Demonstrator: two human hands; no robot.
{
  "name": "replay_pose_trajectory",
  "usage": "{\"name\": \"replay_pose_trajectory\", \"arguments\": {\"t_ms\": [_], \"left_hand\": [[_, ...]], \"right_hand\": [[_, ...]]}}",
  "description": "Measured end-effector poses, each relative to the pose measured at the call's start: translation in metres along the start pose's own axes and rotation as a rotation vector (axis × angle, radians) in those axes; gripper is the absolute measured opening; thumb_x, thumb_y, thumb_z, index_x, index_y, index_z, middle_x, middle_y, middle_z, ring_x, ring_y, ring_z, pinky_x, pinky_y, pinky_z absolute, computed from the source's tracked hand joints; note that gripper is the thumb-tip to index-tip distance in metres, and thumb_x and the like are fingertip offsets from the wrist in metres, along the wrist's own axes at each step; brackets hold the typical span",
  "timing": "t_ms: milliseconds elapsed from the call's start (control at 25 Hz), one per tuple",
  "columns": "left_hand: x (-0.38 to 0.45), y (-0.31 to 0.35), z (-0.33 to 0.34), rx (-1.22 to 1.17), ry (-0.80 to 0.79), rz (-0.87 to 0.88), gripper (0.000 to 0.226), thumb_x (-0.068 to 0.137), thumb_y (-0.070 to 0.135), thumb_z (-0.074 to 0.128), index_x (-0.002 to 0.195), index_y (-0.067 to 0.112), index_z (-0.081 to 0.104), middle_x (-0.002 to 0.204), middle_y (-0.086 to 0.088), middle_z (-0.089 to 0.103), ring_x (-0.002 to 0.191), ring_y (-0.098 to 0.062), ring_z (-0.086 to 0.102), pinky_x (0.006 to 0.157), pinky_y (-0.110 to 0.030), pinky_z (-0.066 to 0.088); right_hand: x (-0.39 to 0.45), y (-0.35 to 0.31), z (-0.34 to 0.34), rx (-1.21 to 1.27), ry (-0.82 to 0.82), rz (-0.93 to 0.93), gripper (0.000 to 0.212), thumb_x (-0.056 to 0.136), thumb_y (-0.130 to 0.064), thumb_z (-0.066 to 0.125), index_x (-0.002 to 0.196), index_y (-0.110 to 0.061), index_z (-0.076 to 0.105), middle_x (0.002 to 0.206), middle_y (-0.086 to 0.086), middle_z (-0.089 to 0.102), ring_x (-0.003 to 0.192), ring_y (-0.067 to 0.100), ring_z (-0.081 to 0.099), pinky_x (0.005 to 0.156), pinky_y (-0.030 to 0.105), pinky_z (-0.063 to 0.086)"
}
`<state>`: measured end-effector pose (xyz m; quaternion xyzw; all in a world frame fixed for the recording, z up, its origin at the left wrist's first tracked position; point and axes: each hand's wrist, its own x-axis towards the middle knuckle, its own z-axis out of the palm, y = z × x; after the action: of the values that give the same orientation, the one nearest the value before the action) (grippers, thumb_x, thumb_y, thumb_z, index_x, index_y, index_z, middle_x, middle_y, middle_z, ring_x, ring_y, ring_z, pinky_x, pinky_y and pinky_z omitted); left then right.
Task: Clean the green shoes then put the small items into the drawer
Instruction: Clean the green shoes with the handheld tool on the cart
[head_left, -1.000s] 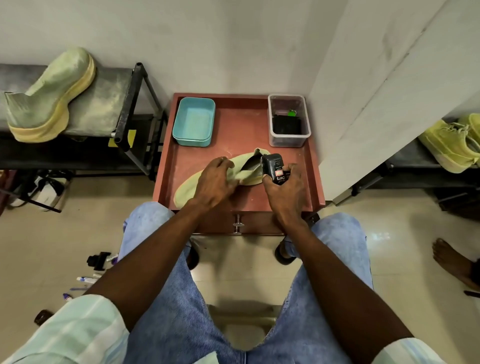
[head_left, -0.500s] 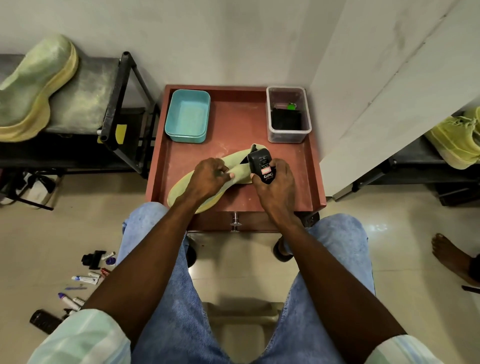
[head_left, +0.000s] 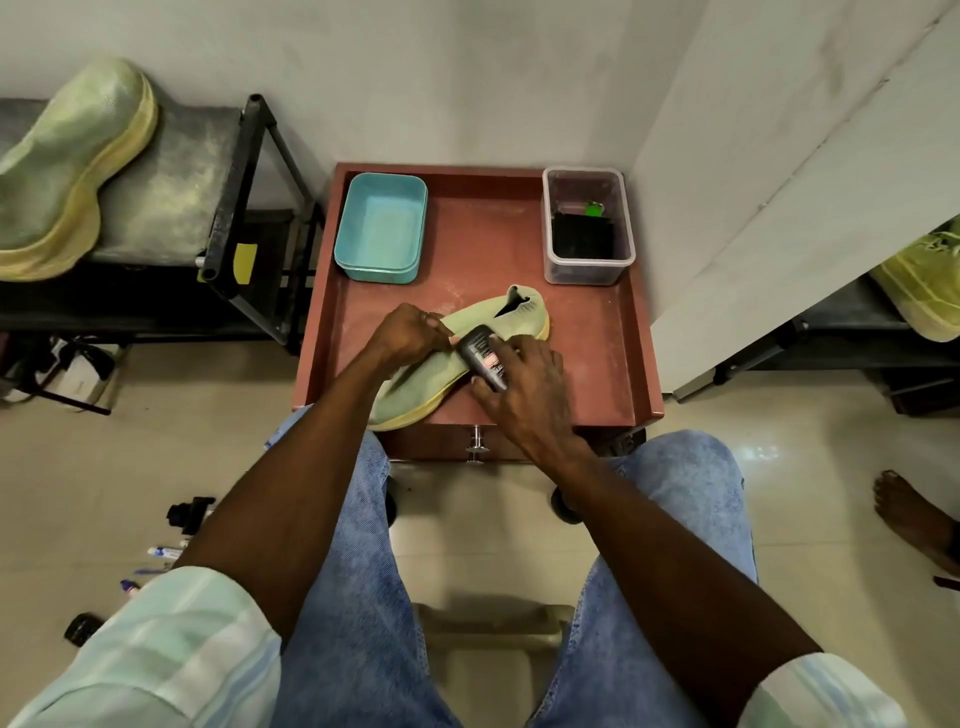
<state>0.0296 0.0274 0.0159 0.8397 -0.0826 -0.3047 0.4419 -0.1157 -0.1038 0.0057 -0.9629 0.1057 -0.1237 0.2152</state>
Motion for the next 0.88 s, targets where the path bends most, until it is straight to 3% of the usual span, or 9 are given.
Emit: {"name": "replay_pose_trajectory", "arguments": {"t_ms": [80,240,440,480,600,680,800,880], "left_hand": [[-0.001,0.002,-0.001,-0.016,-0.038,-0.016,0.011,0.08,-0.003,0.065,0.084,0.002,0.074,0.082,-0.009,0.07,0.07,-0.016,0.06,0.071,-0.027,0.05],[0.001,0.0,0.001,-0.142,-0.061,-0.022,0.017,0.08,-0.002,0.07,0.097,-0.005,0.072,0.095,-0.009,0.07,0.073,-0.011,0.061,0.07,-0.02,0.05],[0.007,-0.007,0.004,-0.163,0.01,-0.026,0.017,0.078,-0.001,0.071,0.095,-0.004,0.073,0.099,-0.009,0.071,0.083,-0.015,0.062,0.072,-0.017,0.05],[0.006,-0.007,0.004,-0.174,0.011,-0.027,0.018,0.079,-0.001,0.07,0.096,-0.004,0.073,0.099,-0.007,0.07,0.085,-0.015,0.062,0.073,-0.017,0.05],[0.007,-0.01,0.005,-0.207,0.013,-0.044,0.019,0.078,0.001,0.073,0.097,-0.002,0.074,0.101,-0.006,0.069,0.092,-0.021,0.065,0.087,-0.03,0.053],[0.008,-0.014,0.006,-0.208,0.011,-0.044,0.019,0.076,0.003,0.075,0.095,-0.002,0.074,0.104,-0.007,0.071,0.092,-0.024,0.066,0.092,-0.038,0.054],[0.01,-0.017,0.007,-0.21,0.008,-0.033,0.018,0.074,0.006,0.075,0.091,-0.001,0.076,0.107,-0.01,0.072,0.096,-0.027,0.068,0.093,-0.043,0.054],[0.009,-0.017,0.008,-0.206,-0.001,-0.018,0.021,0.076,0.003,0.074,0.095,-0.003,0.075,0.113,0.002,0.065,0.101,-0.019,0.064,0.09,-0.028,0.05]], "right_hand": [[-0.002,0.0,-0.001,-0.06,-0.014,-0.138,0.053,0.074,-0.036,0.069,0.12,-0.012,0.064,0.106,0.014,0.062,0.094,0.033,0.058,0.083,0.04,0.047],[0.01,0.009,-0.015,-0.165,0.034,0.136,0.054,0.078,-0.043,0.067,0.124,-0.014,0.062,0.113,0.017,0.061,0.101,0.033,0.056,0.085,0.04,0.045],[-0.019,-0.029,0.013,-0.09,-0.169,-0.272,0.06,0.069,-0.04,0.078,0.12,-0.011,0.065,0.099,0.015,0.063,0.089,0.035,0.059,0.076,0.038,0.048],[-0.015,-0.025,0.009,-0.09,-0.167,-0.228,0.06,0.07,-0.04,0.077,0.12,-0.012,0.064,0.101,0.014,0.063,0.09,0.034,0.059,0.078,0.038,0.048],[0.012,0.008,-0.017,-0.136,-0.043,0.18,0.057,0.077,-0.046,0.068,0.125,-0.017,0.059,0.111,0.013,0.06,0.097,0.031,0.055,0.083,0.039,0.047],[0.015,0.014,-0.022,-0.12,0.004,0.255,0.056,0.078,-0.044,0.067,0.125,-0.016,0.057,0.114,0.015,0.058,0.1,0.03,0.053,0.086,0.042,0.047],[-0.012,-0.028,0.002,-0.032,-0.177,-0.095,0.056,0.074,-0.039,0.074,0.121,-0.012,0.061,0.105,0.016,0.06,0.095,0.034,0.056,0.081,0.04,0.046],[-0.024,-0.04,0.013,-0.047,-0.241,-0.273,0.055,0.07,-0.036,0.077,0.117,-0.01,0.063,0.1,0.016,0.061,0.09,0.035,0.057,0.077,0.04,0.046]]}}
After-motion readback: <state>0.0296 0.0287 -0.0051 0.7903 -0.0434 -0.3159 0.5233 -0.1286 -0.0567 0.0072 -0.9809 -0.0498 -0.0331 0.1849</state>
